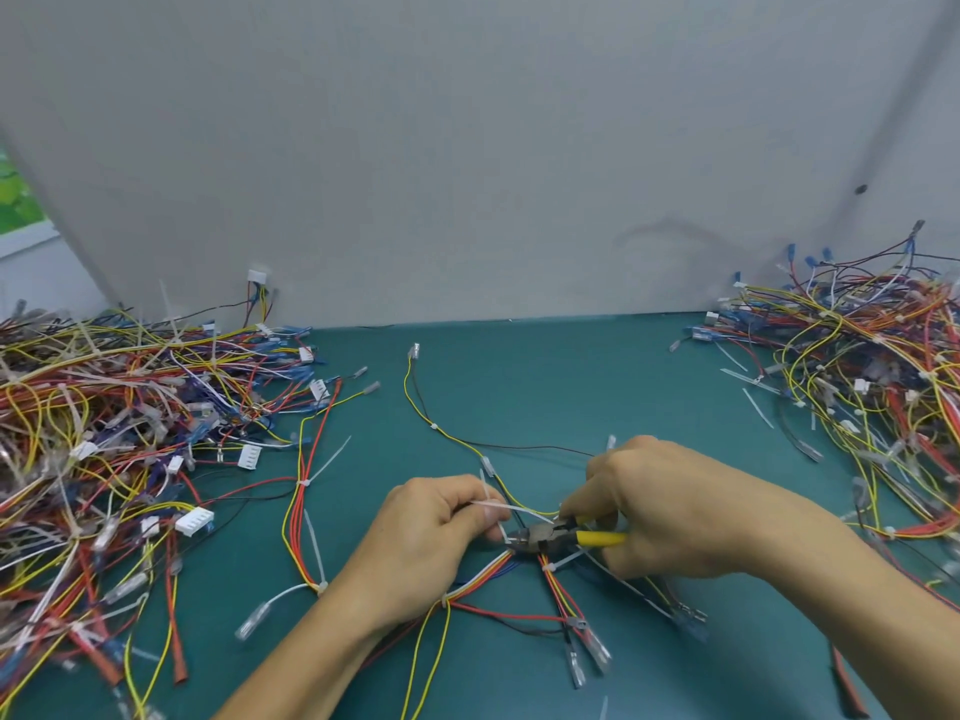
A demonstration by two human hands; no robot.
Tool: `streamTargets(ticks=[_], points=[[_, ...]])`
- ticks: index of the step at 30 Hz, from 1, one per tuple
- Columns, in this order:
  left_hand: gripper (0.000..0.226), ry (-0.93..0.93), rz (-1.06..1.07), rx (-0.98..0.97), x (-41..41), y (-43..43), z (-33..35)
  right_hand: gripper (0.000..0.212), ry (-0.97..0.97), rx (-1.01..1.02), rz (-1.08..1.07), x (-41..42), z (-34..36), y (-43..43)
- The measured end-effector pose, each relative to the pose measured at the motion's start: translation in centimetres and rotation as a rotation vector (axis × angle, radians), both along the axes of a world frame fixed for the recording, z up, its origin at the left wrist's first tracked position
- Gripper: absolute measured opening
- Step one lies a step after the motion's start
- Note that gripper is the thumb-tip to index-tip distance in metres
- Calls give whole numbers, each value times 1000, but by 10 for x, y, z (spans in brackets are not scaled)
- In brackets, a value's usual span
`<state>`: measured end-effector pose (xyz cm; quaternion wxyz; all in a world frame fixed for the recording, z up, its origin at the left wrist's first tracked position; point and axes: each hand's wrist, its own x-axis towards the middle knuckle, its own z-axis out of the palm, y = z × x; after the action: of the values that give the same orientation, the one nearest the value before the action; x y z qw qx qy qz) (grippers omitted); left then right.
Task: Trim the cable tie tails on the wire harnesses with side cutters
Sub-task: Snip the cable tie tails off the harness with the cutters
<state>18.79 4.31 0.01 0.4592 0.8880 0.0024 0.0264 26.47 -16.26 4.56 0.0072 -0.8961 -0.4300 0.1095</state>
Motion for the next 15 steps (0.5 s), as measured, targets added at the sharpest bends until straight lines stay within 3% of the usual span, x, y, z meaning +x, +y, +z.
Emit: streamTargets(ticks=[15], points=[[23,-2,21,46,2,-2,-1,15,-78,-14,91,3,-5,1]])
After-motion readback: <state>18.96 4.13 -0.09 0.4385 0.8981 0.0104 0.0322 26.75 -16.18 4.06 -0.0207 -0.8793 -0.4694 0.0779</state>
